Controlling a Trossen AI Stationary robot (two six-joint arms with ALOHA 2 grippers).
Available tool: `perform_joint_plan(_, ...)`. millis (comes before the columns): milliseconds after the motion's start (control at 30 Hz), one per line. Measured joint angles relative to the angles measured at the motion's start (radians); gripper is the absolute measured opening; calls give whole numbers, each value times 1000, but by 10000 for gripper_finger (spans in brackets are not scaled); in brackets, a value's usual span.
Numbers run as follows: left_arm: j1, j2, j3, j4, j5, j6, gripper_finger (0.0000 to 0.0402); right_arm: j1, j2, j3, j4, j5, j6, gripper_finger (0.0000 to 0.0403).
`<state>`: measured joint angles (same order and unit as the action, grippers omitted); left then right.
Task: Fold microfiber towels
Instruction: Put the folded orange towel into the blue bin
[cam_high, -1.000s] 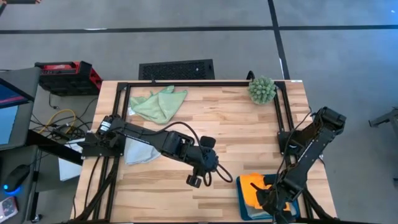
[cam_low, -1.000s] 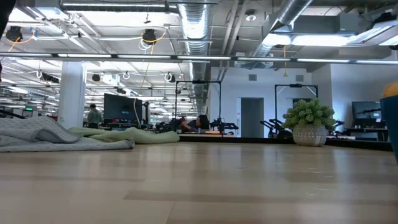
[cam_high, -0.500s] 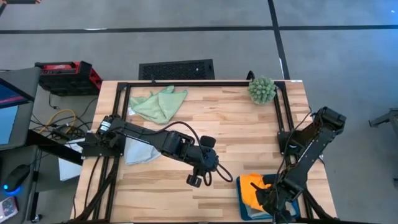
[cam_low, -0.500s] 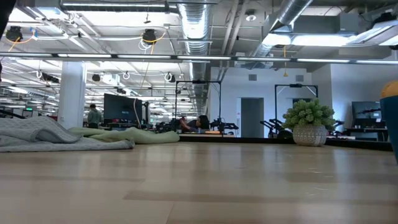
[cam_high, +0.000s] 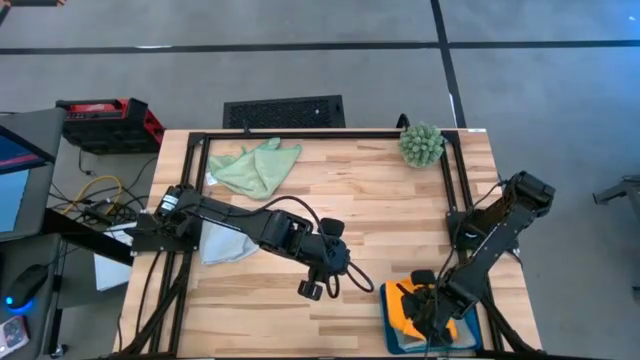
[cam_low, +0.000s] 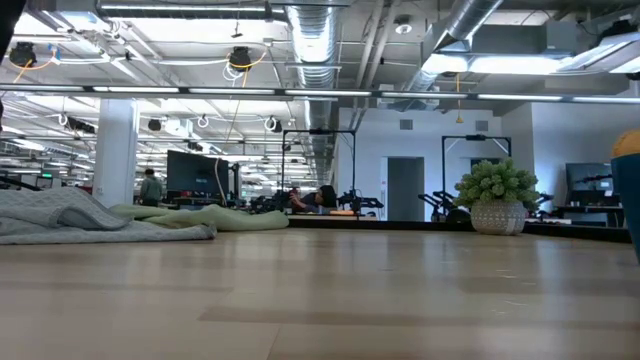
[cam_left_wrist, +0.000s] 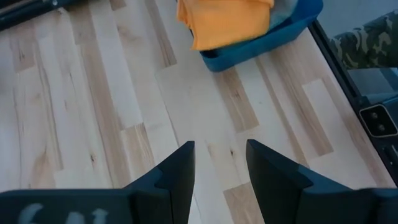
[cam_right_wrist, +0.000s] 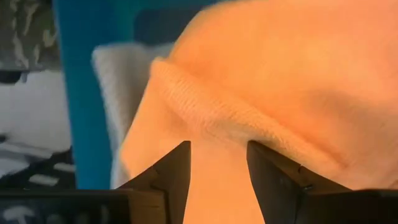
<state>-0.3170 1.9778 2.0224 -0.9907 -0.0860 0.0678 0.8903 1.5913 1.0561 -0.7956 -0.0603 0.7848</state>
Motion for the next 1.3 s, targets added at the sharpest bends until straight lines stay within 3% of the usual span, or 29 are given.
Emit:
perform_joint_plan(333, -29, 0, 0, -34, -4, -11, 137, -51, 0, -77, 103, 10, -33, 167)
perform_joint_plan(633, -54, 0, 0, -102, -36, -82, 137, -52, -10, -8, 98, 14, -72, 166)
perform_joint_plan(933, -74, 0, 0, -104, -38, -91, 137, -74, 32, 3, 65, 221, -132, 166)
perform_joint_plan(1133, -77, 0, 0, -111, -38, -105, 137, -100, 119, 2, 64, 174, -148, 166)
perform_joint_plan(1300, -77, 0, 0, -142, -61, -141, 137, -99, 112, 17, 83, 159, -180, 166)
